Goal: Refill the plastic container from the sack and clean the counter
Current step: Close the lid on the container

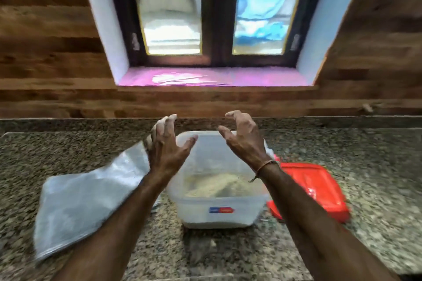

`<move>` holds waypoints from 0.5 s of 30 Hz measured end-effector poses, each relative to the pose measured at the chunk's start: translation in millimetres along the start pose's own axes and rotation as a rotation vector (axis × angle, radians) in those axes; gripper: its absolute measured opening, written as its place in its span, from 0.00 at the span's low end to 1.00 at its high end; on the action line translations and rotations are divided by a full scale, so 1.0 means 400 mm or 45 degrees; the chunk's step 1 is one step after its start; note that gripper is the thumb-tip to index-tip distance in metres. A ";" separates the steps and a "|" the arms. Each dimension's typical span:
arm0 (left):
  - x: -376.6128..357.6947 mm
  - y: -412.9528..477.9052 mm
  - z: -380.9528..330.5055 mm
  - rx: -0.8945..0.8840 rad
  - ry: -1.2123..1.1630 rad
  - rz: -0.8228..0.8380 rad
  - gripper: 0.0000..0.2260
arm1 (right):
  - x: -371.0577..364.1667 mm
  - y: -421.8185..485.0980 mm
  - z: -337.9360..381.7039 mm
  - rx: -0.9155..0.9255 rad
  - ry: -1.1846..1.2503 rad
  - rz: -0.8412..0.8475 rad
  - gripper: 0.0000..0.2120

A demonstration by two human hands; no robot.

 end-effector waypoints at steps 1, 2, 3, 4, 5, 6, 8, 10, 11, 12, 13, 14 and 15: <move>-0.060 -0.017 -0.058 -0.021 -0.003 0.048 0.35 | 0.032 -0.008 -0.069 -0.031 -0.009 0.001 0.19; -0.118 -0.035 -0.115 -0.033 -0.015 0.103 0.36 | 0.063 -0.015 -0.137 -0.065 -0.012 -0.002 0.20; -0.177 -0.053 -0.166 -0.030 -0.041 0.161 0.37 | 0.091 -0.021 -0.206 -0.112 -0.014 -0.006 0.20; -0.233 -0.073 -0.214 -0.015 -0.067 0.221 0.40 | 0.116 -0.028 -0.274 -0.169 -0.018 -0.008 0.20; -0.286 -0.093 -0.260 -0.008 -0.085 0.278 0.43 | 0.137 -0.037 -0.343 -0.233 -0.025 -0.007 0.21; -0.336 -0.113 -0.299 -0.011 -0.084 0.339 0.46 | 0.151 -0.049 -0.410 -0.294 -0.031 -0.004 0.21; -0.438 -0.160 -0.356 -0.015 -0.064 0.496 0.50 | 0.167 -0.086 -0.544 -0.429 -0.057 0.035 0.21; -0.526 -0.201 -0.373 0.001 -0.017 0.630 0.50 | 0.165 -0.137 -0.679 -0.580 -0.138 0.133 0.23; -0.555 -0.211 -0.370 0.003 0.014 0.655 0.50 | 0.159 -0.167 -0.739 -0.658 -0.192 0.202 0.26; -0.573 -0.214 -0.366 0.009 0.040 0.657 0.52 | 0.147 -0.197 -0.798 -0.734 -0.241 0.275 0.29; -0.584 -0.212 -0.361 0.025 0.044 0.652 0.53 | 0.133 -0.228 -0.847 -0.815 -0.279 0.355 0.33; -0.588 -0.209 -0.360 0.056 0.041 0.657 0.52 | 0.115 -0.256 -0.889 -0.885 -0.312 0.428 0.36; -0.592 -0.207 -0.358 0.083 0.049 0.665 0.50 | 0.093 -0.279 -0.923 -0.941 -0.328 0.504 0.39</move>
Point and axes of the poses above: each hand's wrist, its own y-axis towards the middle knuckle, its own x-axis out of the back of the hand, z = x × y, the point moved 6 cm from there along y, towards the middle knuckle, and after that the axes turned 12 degrees about -y, right-handed, at the moved point
